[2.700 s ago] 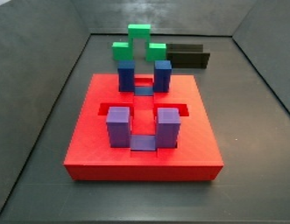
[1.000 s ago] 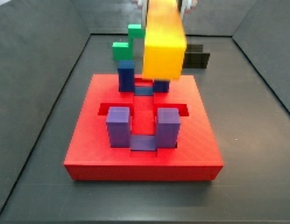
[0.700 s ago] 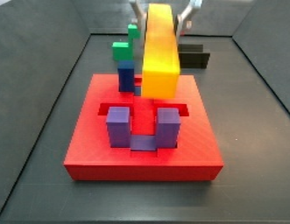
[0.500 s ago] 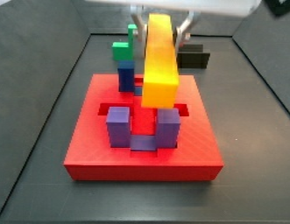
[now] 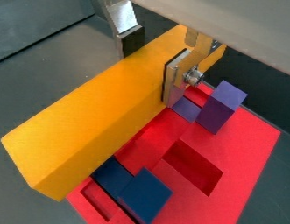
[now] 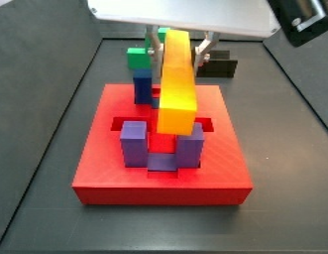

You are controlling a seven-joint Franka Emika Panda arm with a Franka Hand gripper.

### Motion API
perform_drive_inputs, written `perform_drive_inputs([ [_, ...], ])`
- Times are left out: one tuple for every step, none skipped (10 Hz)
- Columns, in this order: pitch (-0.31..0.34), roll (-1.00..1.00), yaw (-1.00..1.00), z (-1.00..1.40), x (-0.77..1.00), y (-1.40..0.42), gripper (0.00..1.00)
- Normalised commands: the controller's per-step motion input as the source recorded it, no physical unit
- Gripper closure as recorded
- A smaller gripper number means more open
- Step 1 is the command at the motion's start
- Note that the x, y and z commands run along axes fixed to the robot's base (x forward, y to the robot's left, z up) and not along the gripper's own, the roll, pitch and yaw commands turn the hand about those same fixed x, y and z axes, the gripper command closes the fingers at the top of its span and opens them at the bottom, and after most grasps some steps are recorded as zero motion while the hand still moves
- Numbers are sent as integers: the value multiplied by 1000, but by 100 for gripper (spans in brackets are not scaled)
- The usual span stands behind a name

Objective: Pick up the yellow object. Move up. Move to above the board. Insert the yellow object.
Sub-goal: Insert the yellow object.

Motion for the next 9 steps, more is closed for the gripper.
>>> perform_drive_inputs([
  [-61,-81,0,-206,-51,0,100],
  [-76,-74,0,-226,-57,0,100],
  [-71,-59,0,-211,-77,0,100],
  [-26,-47,0,-20,-137,0,100],
  [-21,-129,0,214,-129,0,100],
  [-11,-131,6,194,0,0,100],
  [-19,-81,91,74,0,-40,100],
  [-24,0,146,-23,0,-31,100],
  [-6,11,209,-146,0,0,100],
])
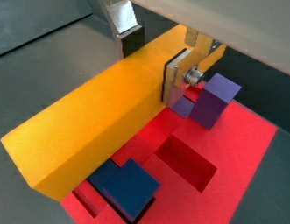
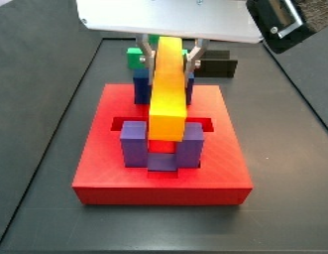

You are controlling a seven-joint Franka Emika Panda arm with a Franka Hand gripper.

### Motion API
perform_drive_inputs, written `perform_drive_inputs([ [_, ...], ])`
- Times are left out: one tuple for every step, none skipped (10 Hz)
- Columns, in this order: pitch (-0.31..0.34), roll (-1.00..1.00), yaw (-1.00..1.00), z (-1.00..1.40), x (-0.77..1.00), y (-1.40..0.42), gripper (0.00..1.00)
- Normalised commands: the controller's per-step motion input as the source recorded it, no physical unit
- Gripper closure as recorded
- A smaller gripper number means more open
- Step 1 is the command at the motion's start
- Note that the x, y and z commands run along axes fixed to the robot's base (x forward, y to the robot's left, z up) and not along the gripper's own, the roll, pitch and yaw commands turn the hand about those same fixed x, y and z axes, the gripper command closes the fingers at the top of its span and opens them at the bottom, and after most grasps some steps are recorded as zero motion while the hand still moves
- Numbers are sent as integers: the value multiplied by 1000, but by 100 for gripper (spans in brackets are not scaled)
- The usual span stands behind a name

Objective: Pick up the yellow object. Move up. Move to above the board. Insert the yellow object.
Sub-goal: Insert the yellow object.

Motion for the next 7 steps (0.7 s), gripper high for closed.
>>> perform_drive_inputs([
  [0,3,237,-149,0,0,100],
  [0,0,229,-100,0,0,100],
  [0,0,189,-63,0,0,100],
  [0,0,200,-14,0,0,100],
  [0,-73,200,20,0,0,100],
  [0,0,137,0,0,-23,100],
  [-7,0,66,0,0,-91,100],
])
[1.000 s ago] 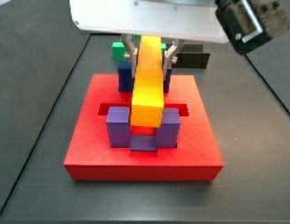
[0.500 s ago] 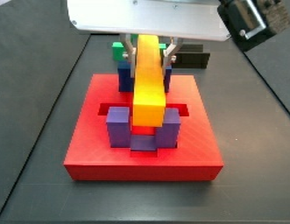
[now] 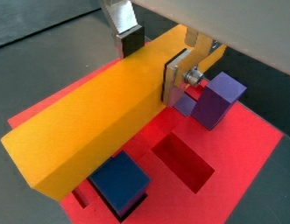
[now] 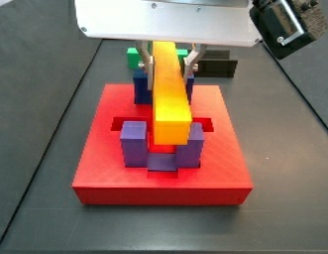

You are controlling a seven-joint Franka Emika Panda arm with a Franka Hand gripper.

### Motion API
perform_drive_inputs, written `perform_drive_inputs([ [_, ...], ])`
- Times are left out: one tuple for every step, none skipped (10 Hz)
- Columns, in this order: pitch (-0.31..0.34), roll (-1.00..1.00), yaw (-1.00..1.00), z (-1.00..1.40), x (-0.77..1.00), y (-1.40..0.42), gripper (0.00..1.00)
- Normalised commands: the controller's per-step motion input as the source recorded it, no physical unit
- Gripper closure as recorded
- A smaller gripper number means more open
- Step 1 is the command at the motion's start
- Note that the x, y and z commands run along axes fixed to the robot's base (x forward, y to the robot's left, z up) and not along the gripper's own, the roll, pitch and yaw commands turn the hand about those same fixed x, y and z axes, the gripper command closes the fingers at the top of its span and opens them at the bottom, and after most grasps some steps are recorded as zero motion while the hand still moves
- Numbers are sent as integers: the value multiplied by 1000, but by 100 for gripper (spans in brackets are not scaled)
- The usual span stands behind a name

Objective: Pick up the yellow object. Move up. Move to above the board. Insert the yellow object.
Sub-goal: Insert the yellow object.

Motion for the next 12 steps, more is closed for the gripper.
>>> perform_drive_inputs([
  [-11,16,0,-66,-31,-100,100],
  [-7,13,0,-57,-54,-83,100],
  [-3,21,0,-57,-31,-89,100],
  [-3,47,0,-83,-34,-83,100],
  [0,66,-49,-83,0,-26,100],
  [0,80,-69,-46,0,-3,100],
  [0,79,-40,-20,0,-6,100],
  [0,80,-29,-29,0,0,100],
  [0,86,-49,-66,34,0,100],
  [0,104,-34,-129,37,0,100],
  [0,77,-34,-120,60,0,100],
  [14,76,-46,-74,111,0,100],
])
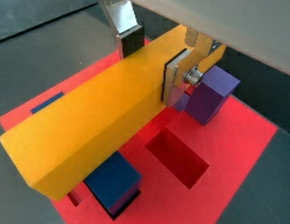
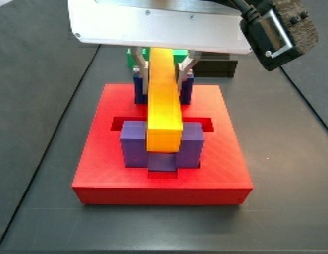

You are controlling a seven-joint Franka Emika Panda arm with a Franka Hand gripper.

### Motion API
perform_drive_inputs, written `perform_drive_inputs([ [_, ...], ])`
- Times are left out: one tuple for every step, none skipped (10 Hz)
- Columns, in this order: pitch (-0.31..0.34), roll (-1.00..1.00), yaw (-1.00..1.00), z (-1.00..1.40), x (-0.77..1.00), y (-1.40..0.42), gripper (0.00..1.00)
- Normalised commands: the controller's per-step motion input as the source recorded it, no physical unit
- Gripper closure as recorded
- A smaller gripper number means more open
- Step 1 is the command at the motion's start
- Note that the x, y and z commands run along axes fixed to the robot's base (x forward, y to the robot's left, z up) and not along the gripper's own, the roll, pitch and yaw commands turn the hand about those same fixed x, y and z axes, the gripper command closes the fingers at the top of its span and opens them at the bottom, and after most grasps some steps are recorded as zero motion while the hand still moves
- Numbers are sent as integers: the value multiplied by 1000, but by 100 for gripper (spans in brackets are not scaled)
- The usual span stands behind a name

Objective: Pick up the yellow object. Move up. Move to above the board. Insert the yellow object.
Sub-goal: Insert the yellow object.

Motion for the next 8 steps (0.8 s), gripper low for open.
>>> perform_drive_inputs([
  [30,106,-69,-63,169,0,100],
  [53,136,-111,-29,226,-6,100],
  [67,127,-126,-11,243,-9,100],
  [36,106,-46,-20,97,-3,100],
  [0,74,0,-11,0,0,100],
  [0,56,0,-80,0,0,100],
  [0,87,0,-214,0,0,100],
  [0,94,0,-303,0,0,100],
])
